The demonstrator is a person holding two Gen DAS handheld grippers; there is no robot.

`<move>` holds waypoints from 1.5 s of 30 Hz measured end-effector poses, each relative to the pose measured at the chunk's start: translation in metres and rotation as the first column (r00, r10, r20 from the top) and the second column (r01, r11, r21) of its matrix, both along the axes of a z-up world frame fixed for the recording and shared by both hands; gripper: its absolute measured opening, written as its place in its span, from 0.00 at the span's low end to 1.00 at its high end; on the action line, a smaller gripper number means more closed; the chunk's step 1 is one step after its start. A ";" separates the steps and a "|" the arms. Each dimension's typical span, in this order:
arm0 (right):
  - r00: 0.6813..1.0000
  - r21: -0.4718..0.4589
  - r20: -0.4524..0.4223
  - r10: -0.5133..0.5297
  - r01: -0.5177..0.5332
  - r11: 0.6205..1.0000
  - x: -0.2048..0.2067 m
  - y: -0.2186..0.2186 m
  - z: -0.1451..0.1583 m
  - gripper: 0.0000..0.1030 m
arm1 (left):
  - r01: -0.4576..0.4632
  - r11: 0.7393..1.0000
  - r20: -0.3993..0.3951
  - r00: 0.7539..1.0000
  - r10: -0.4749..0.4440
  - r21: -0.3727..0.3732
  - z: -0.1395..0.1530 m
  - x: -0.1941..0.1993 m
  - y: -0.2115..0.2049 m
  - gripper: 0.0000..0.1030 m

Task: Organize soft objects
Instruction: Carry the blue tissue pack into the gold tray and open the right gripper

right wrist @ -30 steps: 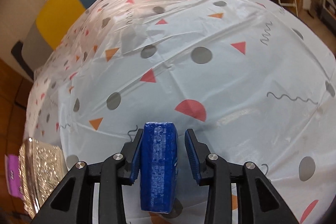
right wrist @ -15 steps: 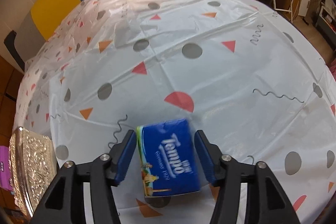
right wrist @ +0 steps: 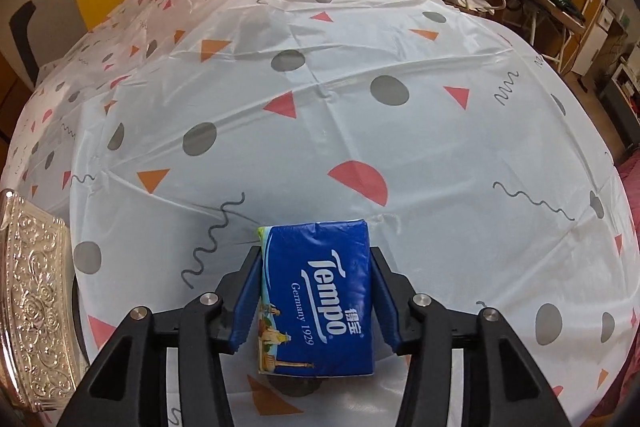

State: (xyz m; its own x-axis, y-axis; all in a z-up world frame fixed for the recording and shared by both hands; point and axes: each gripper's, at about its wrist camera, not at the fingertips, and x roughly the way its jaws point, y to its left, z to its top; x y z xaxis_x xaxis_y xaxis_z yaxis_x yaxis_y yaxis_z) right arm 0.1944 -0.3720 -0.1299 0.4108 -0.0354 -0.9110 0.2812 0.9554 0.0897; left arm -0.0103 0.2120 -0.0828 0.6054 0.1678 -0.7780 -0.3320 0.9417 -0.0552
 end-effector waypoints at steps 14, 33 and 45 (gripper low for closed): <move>0.995 0.077 0.075 -0.057 0.051 0.996 -0.007 0.012 0.028 0.49 | -0.009 1.000 0.061 0.998 0.009 0.003 0.010 -0.007 0.012 0.76; 0.849 0.040 0.403 0.341 -0.389 0.921 0.000 0.210 0.193 0.49 | -0.065 0.998 0.074 0.995 0.066 -0.025 0.008 -0.019 0.036 0.83; 0.622 0.169 0.315 0.717 -0.780 0.602 -0.044 0.425 0.135 0.49 | -0.189 0.981 0.100 0.976 0.192 -0.035 0.014 -0.036 0.077 0.87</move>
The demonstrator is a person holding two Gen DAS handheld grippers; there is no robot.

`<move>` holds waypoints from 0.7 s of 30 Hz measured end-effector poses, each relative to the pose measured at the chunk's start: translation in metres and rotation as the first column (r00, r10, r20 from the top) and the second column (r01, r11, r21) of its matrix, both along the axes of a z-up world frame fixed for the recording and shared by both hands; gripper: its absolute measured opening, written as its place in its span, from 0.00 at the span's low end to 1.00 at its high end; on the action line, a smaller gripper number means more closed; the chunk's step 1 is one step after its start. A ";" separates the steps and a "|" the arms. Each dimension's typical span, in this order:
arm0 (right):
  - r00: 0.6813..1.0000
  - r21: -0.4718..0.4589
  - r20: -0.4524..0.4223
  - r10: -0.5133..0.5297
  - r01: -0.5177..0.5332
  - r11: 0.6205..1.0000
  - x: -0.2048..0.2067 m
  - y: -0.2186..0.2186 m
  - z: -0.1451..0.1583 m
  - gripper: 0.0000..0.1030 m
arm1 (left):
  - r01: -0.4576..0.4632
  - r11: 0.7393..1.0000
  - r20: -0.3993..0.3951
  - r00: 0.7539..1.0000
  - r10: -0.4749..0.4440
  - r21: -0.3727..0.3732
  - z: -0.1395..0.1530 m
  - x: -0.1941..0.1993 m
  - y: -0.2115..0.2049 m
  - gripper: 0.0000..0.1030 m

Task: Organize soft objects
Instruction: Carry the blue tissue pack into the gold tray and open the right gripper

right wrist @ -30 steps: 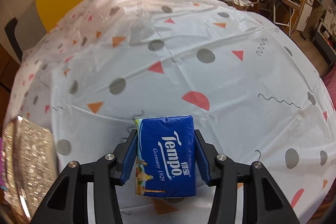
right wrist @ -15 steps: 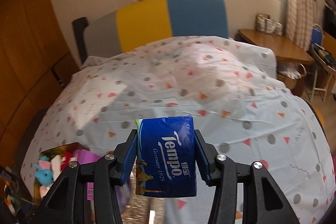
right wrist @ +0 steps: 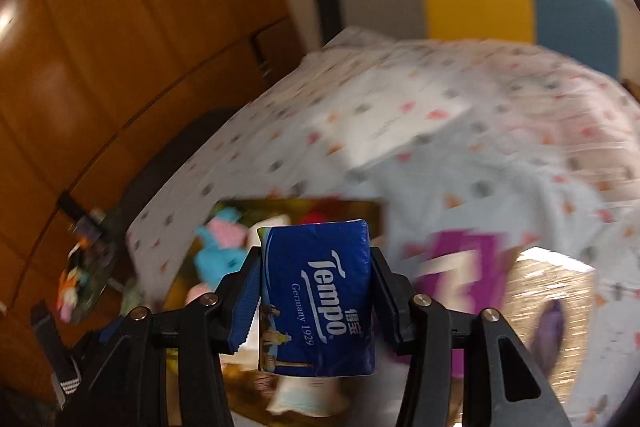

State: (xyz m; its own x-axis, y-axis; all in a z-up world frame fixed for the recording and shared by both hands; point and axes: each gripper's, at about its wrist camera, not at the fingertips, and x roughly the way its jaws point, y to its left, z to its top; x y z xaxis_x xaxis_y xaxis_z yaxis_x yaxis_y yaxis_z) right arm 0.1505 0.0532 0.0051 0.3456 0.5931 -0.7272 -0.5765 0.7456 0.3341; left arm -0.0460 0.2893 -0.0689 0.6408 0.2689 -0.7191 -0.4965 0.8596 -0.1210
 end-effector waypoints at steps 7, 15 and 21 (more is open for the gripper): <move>0.975 -0.040 -0.157 0.156 -0.164 0.986 -0.032 0.088 -0.077 0.50 | -0.035 0.999 -0.001 0.999 0.035 -0.002 -0.003 -0.006 0.014 0.88; 0.985 -0.151 -0.113 0.133 -0.150 0.977 -0.035 0.104 -0.109 0.51 | -0.012 1.000 -0.001 1.000 0.012 0.026 -0.001 -0.001 0.004 0.94; 0.988 -0.164 -0.056 0.147 -0.154 0.974 -0.052 0.095 -0.103 0.56 | 0.002 0.999 0.000 1.000 -0.002 0.043 0.002 -0.001 -0.004 0.99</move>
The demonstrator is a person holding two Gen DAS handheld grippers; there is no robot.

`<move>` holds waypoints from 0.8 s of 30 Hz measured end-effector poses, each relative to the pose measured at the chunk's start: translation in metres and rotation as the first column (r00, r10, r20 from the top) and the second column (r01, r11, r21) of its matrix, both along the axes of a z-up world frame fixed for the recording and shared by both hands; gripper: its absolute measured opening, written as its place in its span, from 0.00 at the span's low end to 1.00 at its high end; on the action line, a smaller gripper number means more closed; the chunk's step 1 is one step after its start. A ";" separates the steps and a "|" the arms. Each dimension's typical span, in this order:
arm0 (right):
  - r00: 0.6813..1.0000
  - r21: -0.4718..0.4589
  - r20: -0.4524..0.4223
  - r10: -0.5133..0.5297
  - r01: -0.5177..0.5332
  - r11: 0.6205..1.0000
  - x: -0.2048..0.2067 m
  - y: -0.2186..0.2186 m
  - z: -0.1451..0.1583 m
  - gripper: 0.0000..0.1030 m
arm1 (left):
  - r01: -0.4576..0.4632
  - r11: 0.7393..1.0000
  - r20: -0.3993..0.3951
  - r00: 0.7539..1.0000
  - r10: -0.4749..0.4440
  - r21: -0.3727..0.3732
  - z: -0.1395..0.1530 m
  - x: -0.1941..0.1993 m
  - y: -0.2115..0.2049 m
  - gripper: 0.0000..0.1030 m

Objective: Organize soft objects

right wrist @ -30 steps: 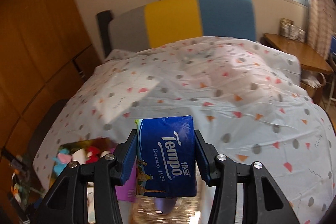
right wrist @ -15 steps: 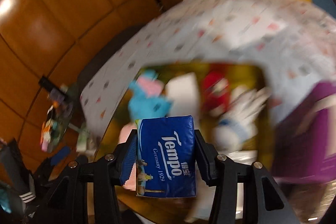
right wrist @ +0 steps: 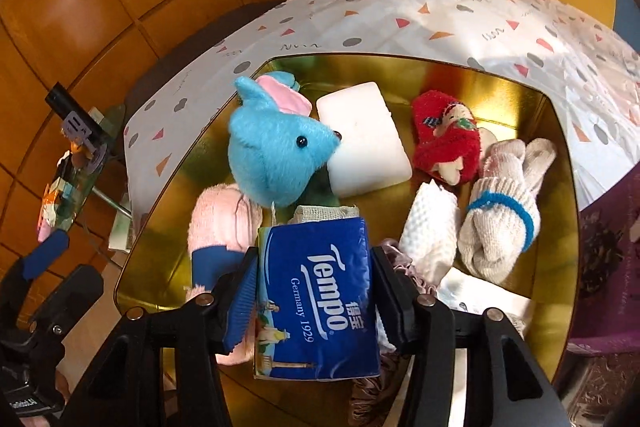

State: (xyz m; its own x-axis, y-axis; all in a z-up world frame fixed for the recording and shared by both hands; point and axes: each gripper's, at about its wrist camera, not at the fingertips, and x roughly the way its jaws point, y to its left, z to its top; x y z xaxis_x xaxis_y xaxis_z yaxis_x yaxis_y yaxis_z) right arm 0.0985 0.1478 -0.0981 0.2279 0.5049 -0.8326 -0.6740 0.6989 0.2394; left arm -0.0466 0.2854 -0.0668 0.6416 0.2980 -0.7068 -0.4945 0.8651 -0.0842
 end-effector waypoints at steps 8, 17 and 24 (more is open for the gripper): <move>0.984 0.023 0.158 -0.076 0.073 0.997 -0.016 -0.031 0.031 0.74 | -0.002 0.999 0.014 1.000 0.002 0.040 0.008 -0.003 -0.009 1.00; 0.918 0.020 0.283 -0.277 0.284 0.959 -0.026 -0.082 0.049 0.74 | 0.051 0.995 0.050 0.997 -0.055 0.084 0.022 -0.003 -0.036 1.00; 0.831 0.044 0.379 -0.406 0.423 0.905 -0.040 -0.123 0.069 0.74 | 0.125 0.986 0.087 0.987 -0.135 0.109 0.037 0.004 -0.070 1.00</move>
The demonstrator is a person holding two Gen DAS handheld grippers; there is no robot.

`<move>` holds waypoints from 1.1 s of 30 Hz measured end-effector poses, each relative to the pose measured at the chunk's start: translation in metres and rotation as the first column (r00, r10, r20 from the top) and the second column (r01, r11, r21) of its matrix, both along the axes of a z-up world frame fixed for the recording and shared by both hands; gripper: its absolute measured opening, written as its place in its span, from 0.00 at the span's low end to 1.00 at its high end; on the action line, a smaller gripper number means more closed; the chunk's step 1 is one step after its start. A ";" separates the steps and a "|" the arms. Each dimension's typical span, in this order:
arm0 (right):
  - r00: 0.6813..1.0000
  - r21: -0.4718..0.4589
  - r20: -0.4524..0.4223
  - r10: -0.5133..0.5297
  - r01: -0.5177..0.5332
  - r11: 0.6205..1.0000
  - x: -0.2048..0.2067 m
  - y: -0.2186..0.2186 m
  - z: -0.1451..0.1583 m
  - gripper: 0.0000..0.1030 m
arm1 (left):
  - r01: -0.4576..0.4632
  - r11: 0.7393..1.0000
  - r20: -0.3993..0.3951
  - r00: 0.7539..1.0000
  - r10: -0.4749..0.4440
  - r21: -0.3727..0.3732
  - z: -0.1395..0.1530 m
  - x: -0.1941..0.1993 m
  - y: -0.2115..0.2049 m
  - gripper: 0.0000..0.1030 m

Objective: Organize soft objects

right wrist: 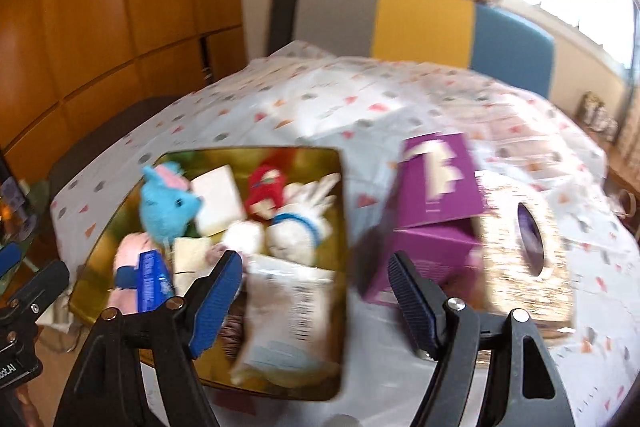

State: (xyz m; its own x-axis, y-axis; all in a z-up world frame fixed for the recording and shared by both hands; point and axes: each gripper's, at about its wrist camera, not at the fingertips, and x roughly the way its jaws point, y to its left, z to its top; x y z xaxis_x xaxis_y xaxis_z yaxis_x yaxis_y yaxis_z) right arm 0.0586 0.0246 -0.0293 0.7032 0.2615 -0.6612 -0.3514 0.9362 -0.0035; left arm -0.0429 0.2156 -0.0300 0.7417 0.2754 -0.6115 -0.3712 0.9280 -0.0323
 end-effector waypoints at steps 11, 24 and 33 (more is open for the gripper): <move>0.995 0.009 0.012 -0.098 0.098 0.995 -0.013 -0.042 0.000 0.74 | 0.042 0.999 0.017 0.999 -0.043 0.025 0.002 0.009 -0.043 1.00; 0.993 0.033 0.021 -0.114 0.113 0.993 -0.015 -0.051 0.000 0.74 | 0.022 0.999 0.024 0.999 -0.023 0.029 0.001 0.006 -0.045 1.00; 0.995 0.027 0.015 -0.103 0.102 0.994 -0.016 -0.046 -0.001 0.74 | 0.016 1.000 0.015 1.000 -0.017 0.023 -0.001 0.004 -0.043 1.00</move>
